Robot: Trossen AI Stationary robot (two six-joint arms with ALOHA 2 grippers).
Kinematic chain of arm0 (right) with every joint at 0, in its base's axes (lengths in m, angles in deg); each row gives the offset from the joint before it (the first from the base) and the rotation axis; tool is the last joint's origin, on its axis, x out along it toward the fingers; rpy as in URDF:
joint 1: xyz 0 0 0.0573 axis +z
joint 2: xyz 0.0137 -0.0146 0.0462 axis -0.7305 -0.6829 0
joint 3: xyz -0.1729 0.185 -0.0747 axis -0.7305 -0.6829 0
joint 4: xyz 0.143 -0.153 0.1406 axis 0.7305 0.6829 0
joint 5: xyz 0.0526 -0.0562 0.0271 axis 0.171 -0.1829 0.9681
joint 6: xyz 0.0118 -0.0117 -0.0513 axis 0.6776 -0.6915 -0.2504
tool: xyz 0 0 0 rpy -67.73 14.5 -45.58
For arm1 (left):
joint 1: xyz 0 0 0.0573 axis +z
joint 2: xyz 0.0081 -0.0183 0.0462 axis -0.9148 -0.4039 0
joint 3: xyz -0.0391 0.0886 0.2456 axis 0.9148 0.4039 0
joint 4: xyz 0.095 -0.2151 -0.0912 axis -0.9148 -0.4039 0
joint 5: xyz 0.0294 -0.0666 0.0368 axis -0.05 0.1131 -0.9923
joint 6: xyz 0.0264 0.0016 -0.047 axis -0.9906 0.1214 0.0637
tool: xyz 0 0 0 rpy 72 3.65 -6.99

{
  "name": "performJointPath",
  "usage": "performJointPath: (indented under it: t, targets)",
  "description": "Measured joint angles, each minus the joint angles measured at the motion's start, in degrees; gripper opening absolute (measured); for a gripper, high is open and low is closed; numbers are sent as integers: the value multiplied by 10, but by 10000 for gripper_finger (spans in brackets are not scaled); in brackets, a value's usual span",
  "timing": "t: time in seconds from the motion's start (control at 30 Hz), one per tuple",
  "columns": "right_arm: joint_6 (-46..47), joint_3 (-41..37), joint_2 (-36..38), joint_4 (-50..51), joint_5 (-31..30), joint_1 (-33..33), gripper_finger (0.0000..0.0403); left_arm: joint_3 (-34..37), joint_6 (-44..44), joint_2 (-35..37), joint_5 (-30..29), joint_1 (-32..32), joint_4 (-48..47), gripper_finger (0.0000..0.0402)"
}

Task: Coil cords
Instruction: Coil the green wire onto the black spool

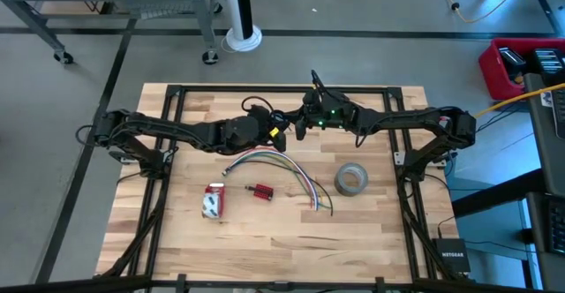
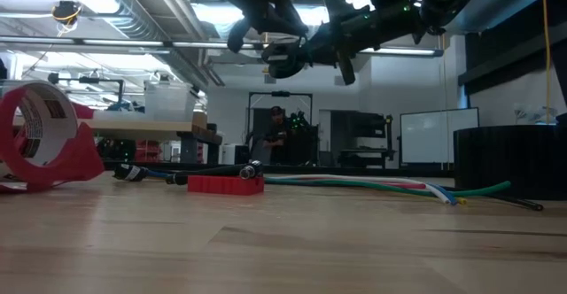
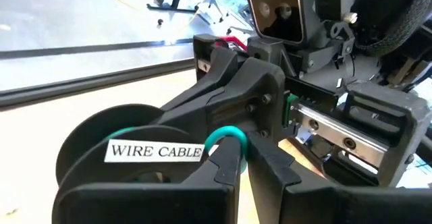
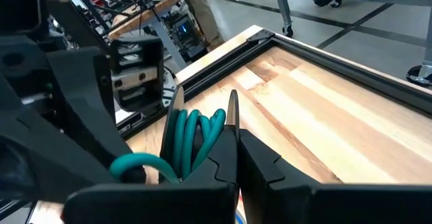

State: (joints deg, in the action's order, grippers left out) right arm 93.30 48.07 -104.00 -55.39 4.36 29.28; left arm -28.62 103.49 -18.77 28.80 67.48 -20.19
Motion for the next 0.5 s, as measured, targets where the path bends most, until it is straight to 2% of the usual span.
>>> performJointPath:
  t: [0.27, 0.5]
  targets:
    - [0, 0, 0, 5, 15, 0, 1, 0, 0, 5, 2, -2, -15, 15]
    - [0, 0, 0, 13, 17, 0, 1, 0, 2, 6, 45, -1, -15, 15]
